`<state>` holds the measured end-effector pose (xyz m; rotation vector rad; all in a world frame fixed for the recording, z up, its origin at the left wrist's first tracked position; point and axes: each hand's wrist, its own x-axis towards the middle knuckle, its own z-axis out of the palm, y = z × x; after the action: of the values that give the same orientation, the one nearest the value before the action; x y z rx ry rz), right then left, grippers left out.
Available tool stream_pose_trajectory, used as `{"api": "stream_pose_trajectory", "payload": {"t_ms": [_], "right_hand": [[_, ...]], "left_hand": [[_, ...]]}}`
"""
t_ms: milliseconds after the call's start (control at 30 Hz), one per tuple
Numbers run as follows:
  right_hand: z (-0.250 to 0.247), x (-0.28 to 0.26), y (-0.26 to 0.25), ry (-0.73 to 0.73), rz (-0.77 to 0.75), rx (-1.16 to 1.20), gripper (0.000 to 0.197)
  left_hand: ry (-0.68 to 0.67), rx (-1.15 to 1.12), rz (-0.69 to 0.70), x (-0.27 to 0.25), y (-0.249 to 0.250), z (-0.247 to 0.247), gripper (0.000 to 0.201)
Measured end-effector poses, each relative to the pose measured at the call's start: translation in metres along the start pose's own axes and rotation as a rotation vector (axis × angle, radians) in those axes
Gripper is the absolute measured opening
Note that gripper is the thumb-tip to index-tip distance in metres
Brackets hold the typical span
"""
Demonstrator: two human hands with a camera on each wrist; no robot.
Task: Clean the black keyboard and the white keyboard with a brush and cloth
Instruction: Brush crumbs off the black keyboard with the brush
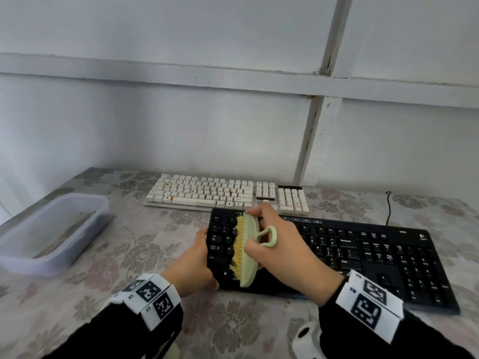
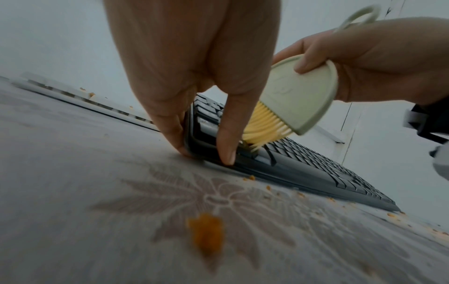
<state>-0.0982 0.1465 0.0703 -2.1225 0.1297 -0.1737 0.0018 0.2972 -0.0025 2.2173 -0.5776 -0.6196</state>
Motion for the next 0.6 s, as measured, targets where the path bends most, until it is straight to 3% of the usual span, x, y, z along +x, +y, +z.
{"api": "stream_pose_trajectory", "payload": {"t_ms": [200, 433, 600], "right_hand": [[0.000, -0.015, 0.000, -0.154, 0.040, -0.006, 0.034], [-0.018, 0.009, -0.012, 0.142, -0.059, 0.086, 0.034], [-0.002, 0.005, -0.002, 0.012, -0.011, 0.011, 0.035]], "left_hand": [[0.003, 0.019, 0.002, 0.001, -0.001, 0.001, 0.104], [-0.011, 0.003, -0.010, -0.001, 0.000, 0.001, 0.106], [0.003, -0.012, 0.002, 0.001, -0.001, 0.001, 0.104]]}}
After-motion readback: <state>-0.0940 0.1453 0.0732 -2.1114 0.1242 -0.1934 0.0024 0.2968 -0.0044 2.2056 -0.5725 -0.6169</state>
